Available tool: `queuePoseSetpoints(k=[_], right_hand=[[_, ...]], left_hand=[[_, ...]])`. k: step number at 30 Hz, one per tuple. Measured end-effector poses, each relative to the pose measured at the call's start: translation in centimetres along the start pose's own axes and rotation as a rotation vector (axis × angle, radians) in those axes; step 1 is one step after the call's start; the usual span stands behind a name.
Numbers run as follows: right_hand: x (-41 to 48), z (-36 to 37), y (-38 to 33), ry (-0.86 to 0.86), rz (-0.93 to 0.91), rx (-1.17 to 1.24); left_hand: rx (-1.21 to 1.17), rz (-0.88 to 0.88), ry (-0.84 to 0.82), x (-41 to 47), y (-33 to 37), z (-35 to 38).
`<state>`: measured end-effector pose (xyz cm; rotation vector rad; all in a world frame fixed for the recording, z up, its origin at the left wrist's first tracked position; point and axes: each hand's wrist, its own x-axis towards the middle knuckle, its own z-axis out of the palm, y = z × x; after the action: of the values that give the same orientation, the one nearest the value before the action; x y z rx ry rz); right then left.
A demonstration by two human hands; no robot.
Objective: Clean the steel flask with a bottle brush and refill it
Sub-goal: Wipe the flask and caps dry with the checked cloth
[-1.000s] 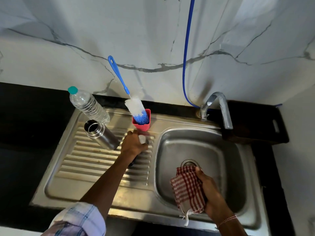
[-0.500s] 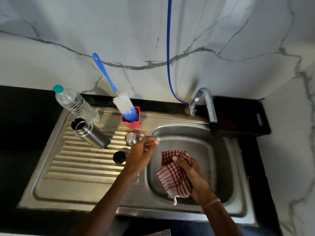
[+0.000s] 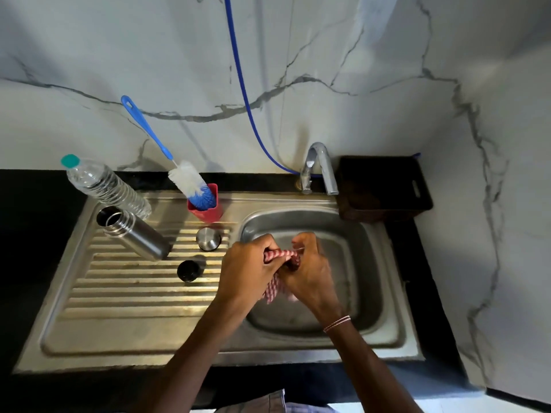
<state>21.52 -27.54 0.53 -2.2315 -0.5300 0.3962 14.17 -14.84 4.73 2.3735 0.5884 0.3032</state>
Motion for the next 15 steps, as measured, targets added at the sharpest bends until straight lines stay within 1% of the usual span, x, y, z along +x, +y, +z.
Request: queuePoseSetpoints(k=[2,4,6,8,10,11,13,15], right_hand=[[0.0,-0.4,0.4,0.068,-0.072,-0.069],[0.2,-0.7,1.1,0.085,-0.118,-0.126],[0.6,-1.2,2.1,0.062,-0.139,-0.156],[0.9,-1.9,3.3,-0.009,-0.142,-0.109],[0.9,-2.7,4.4,-0.132,-0.054,0.052],[0.7,-3.1,4.9,-0.186,0.016,0.176],[0.0,-3.9,5.8,-0.230,0.195,0.481],[-0.8,-4.5,6.1,-0.246,0.373,0.808]], left_hand=[[0.069,0.036,0.005,0.3,0.7,-0.4],[0.112,0.062,0.014,0.7,1.2,-1.0],[0.112,0.070,0.006,1.2,1.6,-2.0],[0.004,0.032,-0.009,1.8,1.6,-2.9],[-0.188,-0.074,-0.022,2.3,1.2,-3.6],[-0.279,-0.152,-0.023,2.4,0.9,-3.8],[-0.444,-0.308,-0.011,2.5,0.1,-4.0],[-0.567,-0.421,-0.005,2.4,-0.8,-3.9]])
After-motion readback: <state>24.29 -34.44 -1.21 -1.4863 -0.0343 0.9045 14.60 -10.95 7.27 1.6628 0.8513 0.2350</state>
